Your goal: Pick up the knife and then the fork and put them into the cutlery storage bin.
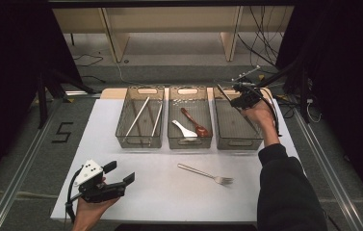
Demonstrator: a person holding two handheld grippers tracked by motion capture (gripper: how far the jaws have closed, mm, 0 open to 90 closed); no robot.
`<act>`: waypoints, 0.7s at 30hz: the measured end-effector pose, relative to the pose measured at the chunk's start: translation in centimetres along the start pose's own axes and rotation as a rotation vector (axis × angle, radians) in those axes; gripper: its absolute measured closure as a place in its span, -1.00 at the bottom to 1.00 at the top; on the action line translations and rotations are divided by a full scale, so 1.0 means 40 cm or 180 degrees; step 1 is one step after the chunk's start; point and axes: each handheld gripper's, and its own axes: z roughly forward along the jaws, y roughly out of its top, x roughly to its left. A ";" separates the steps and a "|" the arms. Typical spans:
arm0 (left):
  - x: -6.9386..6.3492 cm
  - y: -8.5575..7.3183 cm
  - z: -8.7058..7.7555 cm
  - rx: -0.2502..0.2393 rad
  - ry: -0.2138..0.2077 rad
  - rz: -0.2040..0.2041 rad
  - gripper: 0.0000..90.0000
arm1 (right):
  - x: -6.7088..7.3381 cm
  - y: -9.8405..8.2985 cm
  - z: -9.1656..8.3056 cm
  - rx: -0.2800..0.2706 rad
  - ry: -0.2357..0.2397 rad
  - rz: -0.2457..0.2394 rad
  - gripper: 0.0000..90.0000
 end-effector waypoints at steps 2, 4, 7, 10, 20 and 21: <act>0.001 0.000 -0.001 0.0004 -0.0001 0.0006 -0.60 | -0.003 -0.003 0.006 0.0015 -0.0008 0.0016 0.86; 0.001 0.000 -0.001 0.0004 -0.0001 0.0005 -0.60 | -0.005 -0.007 0.013 0.0043 -0.0009 0.0028 0.86; -0.001 0.000 0.000 -0.0003 -0.0002 -0.0006 -0.60 | -0.009 -0.013 0.024 0.0076 -0.0046 0.0026 0.86; 0.000 0.000 -0.001 0.0003 -0.0001 0.0006 -0.60 | -0.012 -0.016 0.033 0.0126 -0.0062 0.0028 0.86; 0.000 0.000 -0.002 -0.0001 0.0002 0.0003 -0.60 | -0.011 -0.022 0.062 0.0206 -0.0086 0.0019 0.85; 0.000 0.000 -0.002 -0.0004 0.0004 -0.0003 -0.60 | -0.010 -0.022 0.066 0.0232 -0.0092 0.0016 0.85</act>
